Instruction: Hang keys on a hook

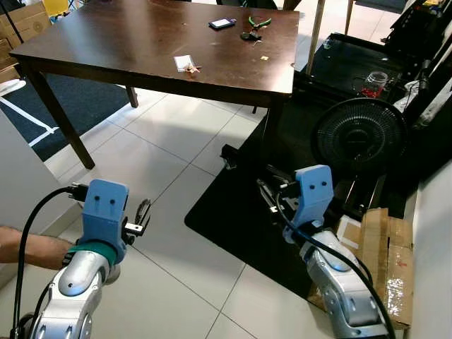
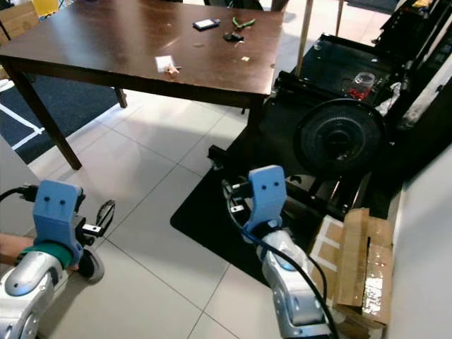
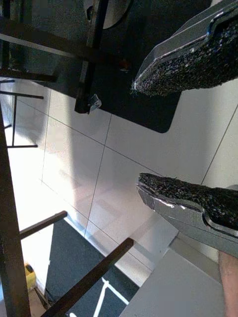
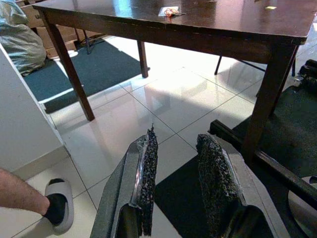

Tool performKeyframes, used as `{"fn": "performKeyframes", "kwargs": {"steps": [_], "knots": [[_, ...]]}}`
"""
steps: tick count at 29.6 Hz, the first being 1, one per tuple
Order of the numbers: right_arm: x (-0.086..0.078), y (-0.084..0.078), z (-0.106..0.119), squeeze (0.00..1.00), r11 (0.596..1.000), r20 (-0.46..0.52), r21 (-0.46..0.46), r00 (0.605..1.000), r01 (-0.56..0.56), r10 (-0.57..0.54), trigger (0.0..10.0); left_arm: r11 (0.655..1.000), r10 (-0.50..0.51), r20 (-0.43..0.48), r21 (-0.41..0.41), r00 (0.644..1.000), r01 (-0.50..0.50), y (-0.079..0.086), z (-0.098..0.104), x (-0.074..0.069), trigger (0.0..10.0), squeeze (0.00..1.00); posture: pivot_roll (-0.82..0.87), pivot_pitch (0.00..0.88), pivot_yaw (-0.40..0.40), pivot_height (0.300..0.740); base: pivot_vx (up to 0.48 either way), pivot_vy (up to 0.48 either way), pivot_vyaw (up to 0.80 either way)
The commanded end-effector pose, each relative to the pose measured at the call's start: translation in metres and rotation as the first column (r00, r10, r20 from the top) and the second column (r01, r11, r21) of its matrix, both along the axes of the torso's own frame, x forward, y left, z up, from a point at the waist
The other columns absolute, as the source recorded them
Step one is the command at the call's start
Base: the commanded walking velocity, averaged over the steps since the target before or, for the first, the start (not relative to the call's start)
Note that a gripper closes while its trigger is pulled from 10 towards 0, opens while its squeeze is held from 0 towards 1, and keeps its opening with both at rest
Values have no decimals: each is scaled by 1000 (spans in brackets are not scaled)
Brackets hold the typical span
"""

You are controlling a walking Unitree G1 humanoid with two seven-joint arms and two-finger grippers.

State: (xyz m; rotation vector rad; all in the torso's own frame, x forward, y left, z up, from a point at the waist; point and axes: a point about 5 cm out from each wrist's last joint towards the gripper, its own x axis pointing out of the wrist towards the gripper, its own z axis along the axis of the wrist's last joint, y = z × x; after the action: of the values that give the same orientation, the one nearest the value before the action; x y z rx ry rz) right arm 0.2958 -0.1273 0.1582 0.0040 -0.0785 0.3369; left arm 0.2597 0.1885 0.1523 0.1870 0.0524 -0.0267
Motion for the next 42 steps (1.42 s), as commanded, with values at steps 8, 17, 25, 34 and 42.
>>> {"fn": "performKeyframes", "kwargs": {"steps": [8,17,25,34,42], "knots": [[-1,1,-4,0,1000,-17,0,1000,-4,4,10000,1000,9,-26,5,1000,-9,2,-5,-1,10000,0,-80,77,94,740,0,0,0],[-1,2,-4,0,1000,-16,1,1000,-4,4,10000,1000,10,-28,8,1000,-10,3,-5,-1,10000,0,-79,80,96,740,0,0,0],[-1,2,-3,0,1000,-14,2,1000,-3,3,10000,1000,10,-28,9,1000,-10,3,-5,-1,10000,0,-79,82,98,740,0,0,0],[-1,2,-3,0,1000,-14,3,1000,-2,2,10000,1000,11,-28,10,1000,-11,3,-5,-1,10000,0,-79,83,97,740,0,0,0],[-1,2,-2,0,1000,-13,3,1000,-2,2,10000,1000,11,-27,10,1000,-11,3,-4,-1,10000,0,-79,86,98,740,0,0,0]]}}
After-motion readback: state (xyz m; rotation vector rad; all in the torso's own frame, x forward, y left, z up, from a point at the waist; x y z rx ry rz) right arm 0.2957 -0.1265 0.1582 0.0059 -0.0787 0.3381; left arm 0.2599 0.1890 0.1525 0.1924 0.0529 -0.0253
